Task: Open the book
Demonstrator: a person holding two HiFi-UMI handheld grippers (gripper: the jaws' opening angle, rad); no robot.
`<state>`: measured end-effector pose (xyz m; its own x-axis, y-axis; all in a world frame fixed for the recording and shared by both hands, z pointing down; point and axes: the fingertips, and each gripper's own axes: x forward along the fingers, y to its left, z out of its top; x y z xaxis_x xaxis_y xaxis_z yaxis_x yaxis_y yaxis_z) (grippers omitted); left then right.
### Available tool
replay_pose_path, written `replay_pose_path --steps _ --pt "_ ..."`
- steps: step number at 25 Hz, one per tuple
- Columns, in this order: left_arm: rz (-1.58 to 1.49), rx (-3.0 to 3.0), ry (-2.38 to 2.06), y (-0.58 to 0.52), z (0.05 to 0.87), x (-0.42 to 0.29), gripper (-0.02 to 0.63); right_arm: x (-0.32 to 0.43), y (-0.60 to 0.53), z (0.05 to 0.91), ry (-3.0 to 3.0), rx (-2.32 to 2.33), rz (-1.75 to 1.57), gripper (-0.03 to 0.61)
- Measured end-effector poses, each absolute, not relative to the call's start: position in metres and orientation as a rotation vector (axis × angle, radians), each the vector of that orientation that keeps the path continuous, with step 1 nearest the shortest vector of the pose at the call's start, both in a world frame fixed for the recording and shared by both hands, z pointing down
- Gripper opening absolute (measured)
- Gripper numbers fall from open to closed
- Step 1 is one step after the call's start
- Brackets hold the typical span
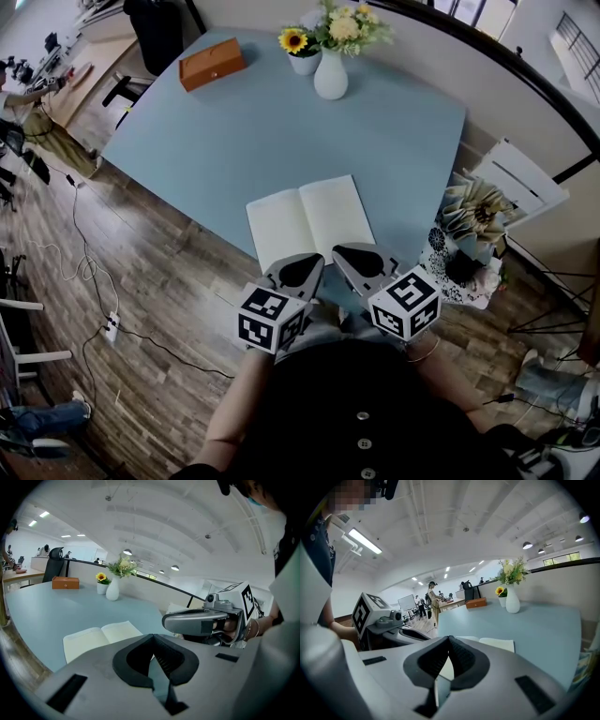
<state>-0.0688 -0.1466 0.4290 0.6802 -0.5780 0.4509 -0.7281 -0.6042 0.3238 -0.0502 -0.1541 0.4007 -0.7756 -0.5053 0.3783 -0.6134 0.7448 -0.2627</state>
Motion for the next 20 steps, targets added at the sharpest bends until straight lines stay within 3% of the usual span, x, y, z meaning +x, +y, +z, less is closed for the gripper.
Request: replay_pose_path --steps 20 --pt "0.4 2.384 -0.985 -0.1471 0.435 -0.0597 0.012 -0.0446 -0.1556 0.4053 -2.645 0.865 0.554 0.007"
